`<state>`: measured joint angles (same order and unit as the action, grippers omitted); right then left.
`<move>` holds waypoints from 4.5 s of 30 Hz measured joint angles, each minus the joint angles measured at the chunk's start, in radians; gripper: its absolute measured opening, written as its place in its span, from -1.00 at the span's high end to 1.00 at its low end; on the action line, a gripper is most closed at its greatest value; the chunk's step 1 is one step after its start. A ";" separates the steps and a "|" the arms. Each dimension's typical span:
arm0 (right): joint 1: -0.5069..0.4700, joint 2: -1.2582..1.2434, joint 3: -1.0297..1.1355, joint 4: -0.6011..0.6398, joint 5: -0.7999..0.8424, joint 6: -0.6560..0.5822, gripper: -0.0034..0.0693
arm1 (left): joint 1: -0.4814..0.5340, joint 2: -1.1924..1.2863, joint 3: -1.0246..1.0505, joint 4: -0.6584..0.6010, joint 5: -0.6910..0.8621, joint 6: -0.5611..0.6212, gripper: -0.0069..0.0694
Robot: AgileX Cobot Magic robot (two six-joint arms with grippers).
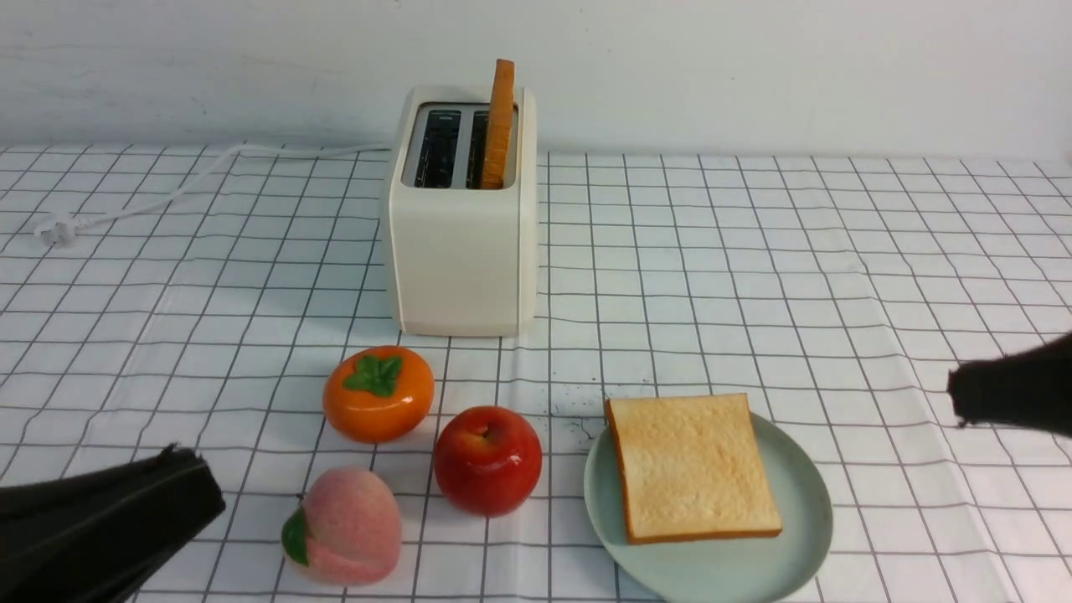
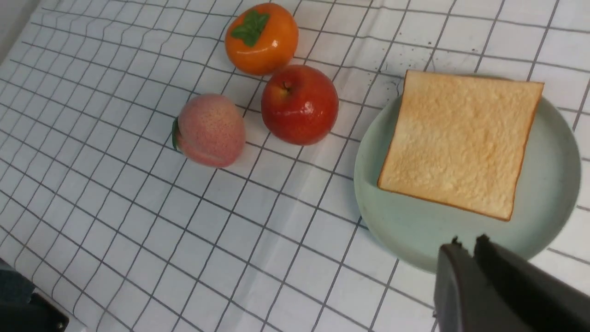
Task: Take toasted bread from bread machine on white checkered table place on plate.
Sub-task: 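Grasp the toast slice in the toaster and pull it up out of the slot with the right gripper, then place the held slice of bread on top of the slice on the plate with the right gripper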
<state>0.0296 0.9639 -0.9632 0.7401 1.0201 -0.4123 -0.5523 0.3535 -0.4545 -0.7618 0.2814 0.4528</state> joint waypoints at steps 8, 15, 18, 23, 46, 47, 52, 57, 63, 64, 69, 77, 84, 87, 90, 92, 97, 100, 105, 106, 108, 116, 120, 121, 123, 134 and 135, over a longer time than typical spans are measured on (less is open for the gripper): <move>0.211 0.314 -0.360 -0.122 0.009 0.115 0.90 | 0.000 -0.012 0.015 0.002 0.000 -0.003 0.85; 0.448 0.617 -0.702 -0.424 -0.027 0.362 0.84 | 0.000 -0.012 0.015 0.002 0.000 -0.003 0.85; 0.512 0.803 -0.902 -0.537 -0.062 0.494 0.62 | 0.000 -0.013 0.015 0.002 0.000 -0.003 0.85; 0.526 1.011 -1.135 -0.576 -0.157 0.546 0.07 | 0.000 -0.013 0.015 0.002 0.000 -0.003 0.85; 0.498 1.322 -1.285 -0.651 -0.534 0.628 -0.23 | 0.000 -0.013 0.015 0.000 -0.200 0.077 0.85; 0.498 1.328 -1.285 -0.651 -0.534 0.628 -0.23 | 0.000 -0.013 0.015 0.000 -0.203 0.077 0.85; 0.499 1.350 -1.285 -0.660 -0.551 0.631 -0.17 | 0.000 -0.013 0.015 -0.001 -0.208 0.080 0.85; 0.493 1.351 -1.285 -0.673 -0.576 0.631 0.03 | 0.000 -0.013 0.015 -0.002 -0.208 0.080 0.85; 0.485 1.353 -1.285 -0.669 -0.578 0.641 0.49 | 0.000 -0.013 0.015 -0.002 -0.208 0.080 0.85; 0.482 1.353 -1.285 -0.669 -0.580 0.656 0.59 | 0.000 -0.013 0.015 -0.002 -0.208 0.080 0.85; 0.479 1.349 -1.285 -0.669 -0.574 0.661 0.59 | 0.000 -0.013 0.015 -0.002 -0.208 0.080 0.85; 0.476 1.289 -1.285 -0.675 -0.542 0.661 0.59 | 0.000 -0.013 0.015 -0.002 -0.208 0.080 0.85; 0.471 1.179 -1.285 -0.664 -0.498 0.634 0.59 | 0.000 -0.013 0.015 -0.002 -0.210 0.080 0.85; 0.472 1.110 -1.285 -0.616 -0.446 0.555 0.59 | 0.000 -0.013 0.015 -0.002 -0.211 0.080 0.85; 0.472 1.038 -1.285 -0.551 -0.351 0.461 0.59 | 0.000 -0.013 0.015 -0.003 -0.211 0.080 0.85; 0.473 0.969 -1.285 -0.496 -0.240 0.369 0.59 | 0.000 -0.013 0.015 -0.003 -0.210 0.080 0.85; 0.467 0.851 -1.285 -0.435 -0.003 0.247 0.59 | 0.000 -0.013 0.015 -0.003 -0.167 0.080 0.85; 0.449 0.797 -1.285 -0.429 0.113 0.243 0.59 | 0.000 -0.013 0.015 -0.002 -0.121 0.080 0.85; 0.419 0.674 -1.226 -0.404 0.245 0.242 0.59 | 0.000 -0.013 0.015 -0.001 -0.043 0.080 0.85; 0.419 0.650 -1.207 -0.403 0.247 0.242 0.59 | 0.000 -0.013 0.015 0.000 -0.034 0.080 0.85; 0.419 0.589 -1.148 -0.407 0.247 0.243 0.59 | 0.000 -0.013 0.015 0.001 -0.019 0.080 0.85; 0.419 0.235 -0.625 -0.555 0.220 0.379 0.59 | 0.000 -0.013 0.015 0.001 0.014 0.080 0.85; 0.419 0.140 -0.346 -0.573 0.110 0.461 0.59 | 0.000 -0.013 0.015 0.002 0.034 0.080 0.85; 0.419 0.140 -0.336 -0.571 0.106 0.462 0.59 | 0.000 -0.013 0.015 0.002 0.035 0.080 0.85; 0.394 0.167 -0.256 -0.512 0.068 0.455 0.59 | 0.000 -0.013 0.015 0.002 0.064 0.080 0.85; 0.083 0.495 -0.218 0.169 0.058 -0.075 0.59 | 0.000 -0.013 0.015 0.037 0.232 0.080 0.84; 0.067 0.529 -0.218 0.218 0.060 -0.119 0.59 | 0.000 -0.013 0.015 0.043 0.234 0.080 0.84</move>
<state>0.0962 1.4933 -1.1813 0.9582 1.0801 -0.5308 -0.5523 0.3409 -0.4392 -0.7192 0.5149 0.5326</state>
